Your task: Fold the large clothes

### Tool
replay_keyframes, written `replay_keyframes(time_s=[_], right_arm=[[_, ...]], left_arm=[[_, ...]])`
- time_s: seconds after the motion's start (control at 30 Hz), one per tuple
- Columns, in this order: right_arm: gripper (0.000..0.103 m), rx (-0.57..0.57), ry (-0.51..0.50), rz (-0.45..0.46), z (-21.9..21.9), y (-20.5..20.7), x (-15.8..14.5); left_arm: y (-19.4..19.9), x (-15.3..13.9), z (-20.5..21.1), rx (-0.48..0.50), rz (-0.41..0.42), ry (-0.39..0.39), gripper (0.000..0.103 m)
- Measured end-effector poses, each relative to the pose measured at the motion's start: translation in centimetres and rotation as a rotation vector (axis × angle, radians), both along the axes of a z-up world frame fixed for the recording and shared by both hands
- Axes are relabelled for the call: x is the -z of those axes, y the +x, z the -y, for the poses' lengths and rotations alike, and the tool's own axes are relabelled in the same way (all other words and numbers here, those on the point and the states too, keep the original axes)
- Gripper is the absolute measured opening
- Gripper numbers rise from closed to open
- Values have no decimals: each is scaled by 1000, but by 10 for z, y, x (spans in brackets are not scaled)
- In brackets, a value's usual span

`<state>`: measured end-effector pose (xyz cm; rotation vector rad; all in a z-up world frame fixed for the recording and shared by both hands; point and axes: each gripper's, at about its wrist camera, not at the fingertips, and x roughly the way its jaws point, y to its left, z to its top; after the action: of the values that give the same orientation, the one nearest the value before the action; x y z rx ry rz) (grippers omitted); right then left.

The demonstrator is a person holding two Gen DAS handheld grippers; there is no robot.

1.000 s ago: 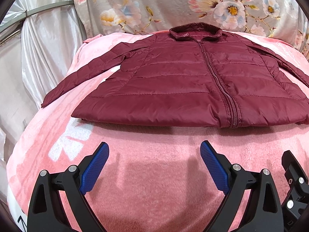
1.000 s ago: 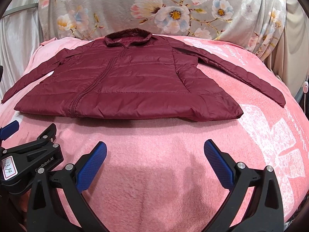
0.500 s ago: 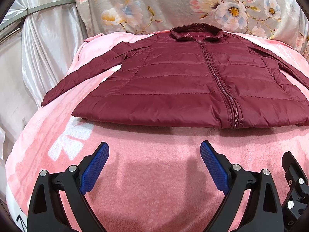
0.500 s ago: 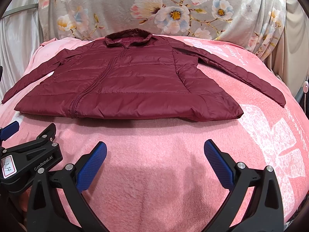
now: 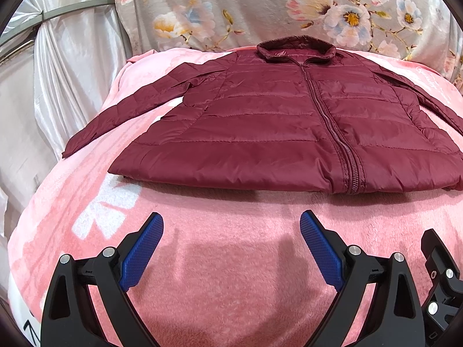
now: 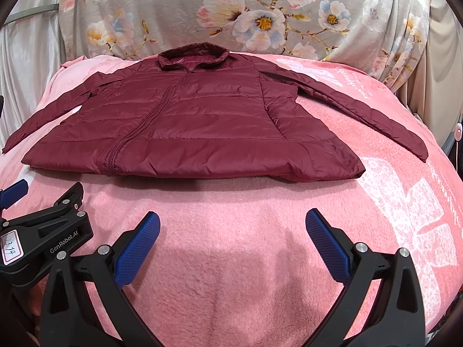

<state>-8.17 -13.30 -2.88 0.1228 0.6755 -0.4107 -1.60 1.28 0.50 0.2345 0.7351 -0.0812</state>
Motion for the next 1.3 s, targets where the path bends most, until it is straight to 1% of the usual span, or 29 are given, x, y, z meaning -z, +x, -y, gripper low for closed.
replay_keyframes(time_s=[0.87,1.03,1.17,1.27,1.3], right_arm=[[98,1,1,2,-1,0,0],[98,-4,22,-10,1,2,0],[98,41,38,-26,20,6,-9],[98,115,53,4,56,4,-25],[98,145,67,19,74,3,-31]], left_arm=[[2,-3,-5,-14,7,-10,93],[3,-2,-6,-17,-1,-15,93],[8,-2,-13,-32,-40,-41,94],[16,-9,-22,-45,-65,-79,94],[19,-11,-24,-47,-67,-87,94]])
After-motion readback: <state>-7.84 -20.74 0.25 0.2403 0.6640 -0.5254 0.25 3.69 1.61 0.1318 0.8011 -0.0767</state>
